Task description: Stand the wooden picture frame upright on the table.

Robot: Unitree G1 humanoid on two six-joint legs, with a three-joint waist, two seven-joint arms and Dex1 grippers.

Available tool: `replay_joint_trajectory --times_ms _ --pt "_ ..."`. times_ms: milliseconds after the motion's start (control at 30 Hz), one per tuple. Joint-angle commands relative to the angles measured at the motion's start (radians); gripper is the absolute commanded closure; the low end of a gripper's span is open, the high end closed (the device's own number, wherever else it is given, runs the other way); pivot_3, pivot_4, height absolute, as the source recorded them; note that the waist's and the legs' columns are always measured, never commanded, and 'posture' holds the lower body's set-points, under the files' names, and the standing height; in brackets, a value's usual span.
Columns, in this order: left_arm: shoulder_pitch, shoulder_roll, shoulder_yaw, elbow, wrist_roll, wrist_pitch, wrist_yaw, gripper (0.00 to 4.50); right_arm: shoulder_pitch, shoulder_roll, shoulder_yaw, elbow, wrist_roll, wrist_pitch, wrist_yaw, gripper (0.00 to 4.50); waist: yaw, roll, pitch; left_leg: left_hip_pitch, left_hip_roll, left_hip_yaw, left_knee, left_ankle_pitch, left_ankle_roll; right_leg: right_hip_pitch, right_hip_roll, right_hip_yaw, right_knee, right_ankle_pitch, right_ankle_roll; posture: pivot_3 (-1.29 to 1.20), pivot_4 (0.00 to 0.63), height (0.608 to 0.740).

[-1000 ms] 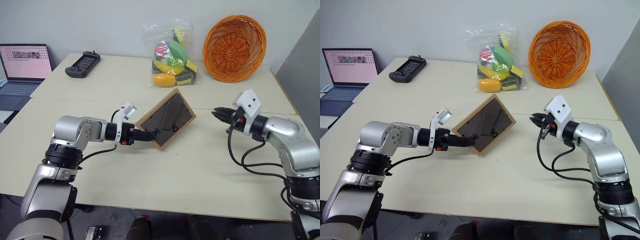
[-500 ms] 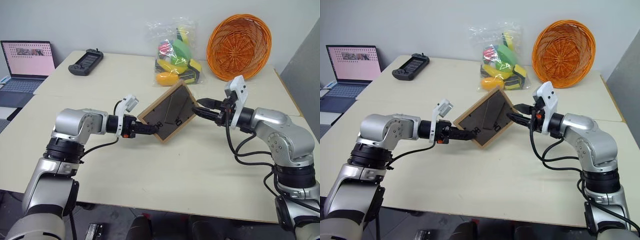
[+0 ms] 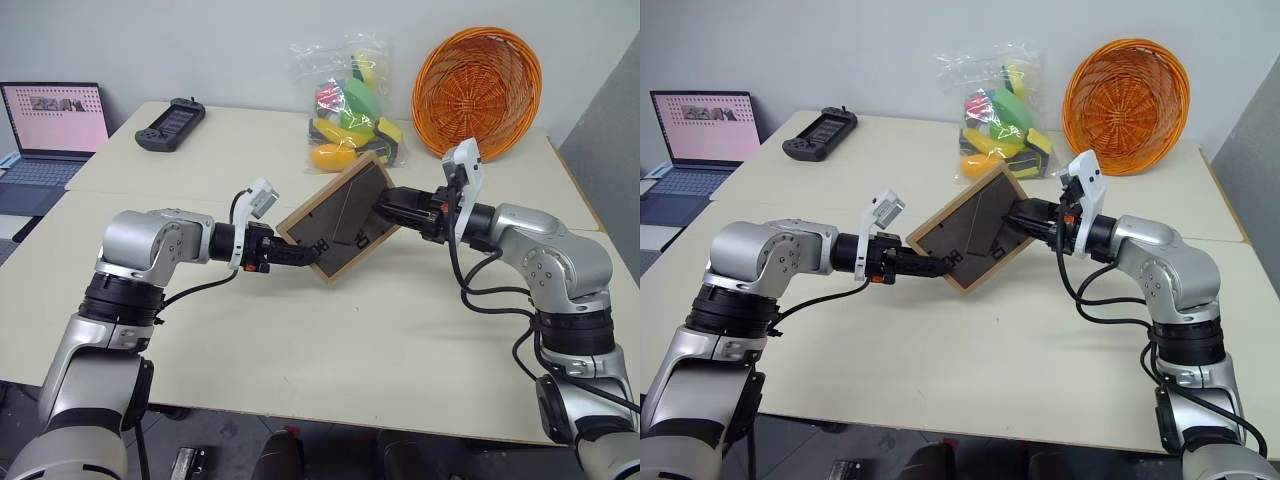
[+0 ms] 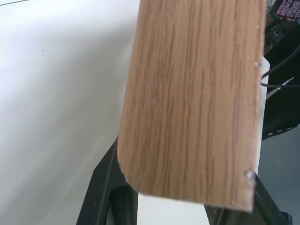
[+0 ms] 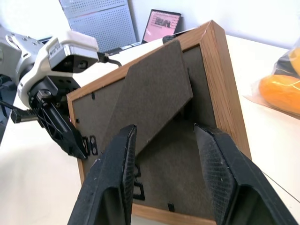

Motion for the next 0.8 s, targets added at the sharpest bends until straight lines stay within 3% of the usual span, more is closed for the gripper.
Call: replay_joint_trajectory --times_ms 33,500,800 --pt "-0.027 -0.026 0.028 -0.004 -0.006 -0.029 0.0 3.18 -0.024 0.024 -0.016 -0.058 0.043 0.031 -0.04 2.44 0.0 0.0 0.0 0.0 0.0 0.0 0.0 0.0 0.0 0.0 0.0 0.0 0.001 0.0 0.0 0.0 0.15 0.74" --pt "-0.188 -0.125 0.037 0.352 0.102 -0.132 0.048 3.18 0.088 0.023 -0.035 -0.243 0.086 0.115 -0.15 2.44 0.001 0.0 0.0 -0.001 0.0 0.0 0.001 0.0 0.0 -0.002 0.0 0.0 0.002 0.0 0.0 0.0 0.15 0.74" --pt "-0.205 -0.138 0.04 0.348 0.111 -0.118 -0.003 3.18 0.114 -0.034 0.06 -0.221 -0.067 0.007 -0.181 2.44 -0.003 0.0 0.0 -0.001 0.0 0.001 0.001 0.0 0.0 -0.003 0.0 0.001 0.002 0.0 0.0 0.0 0.15 0.74"
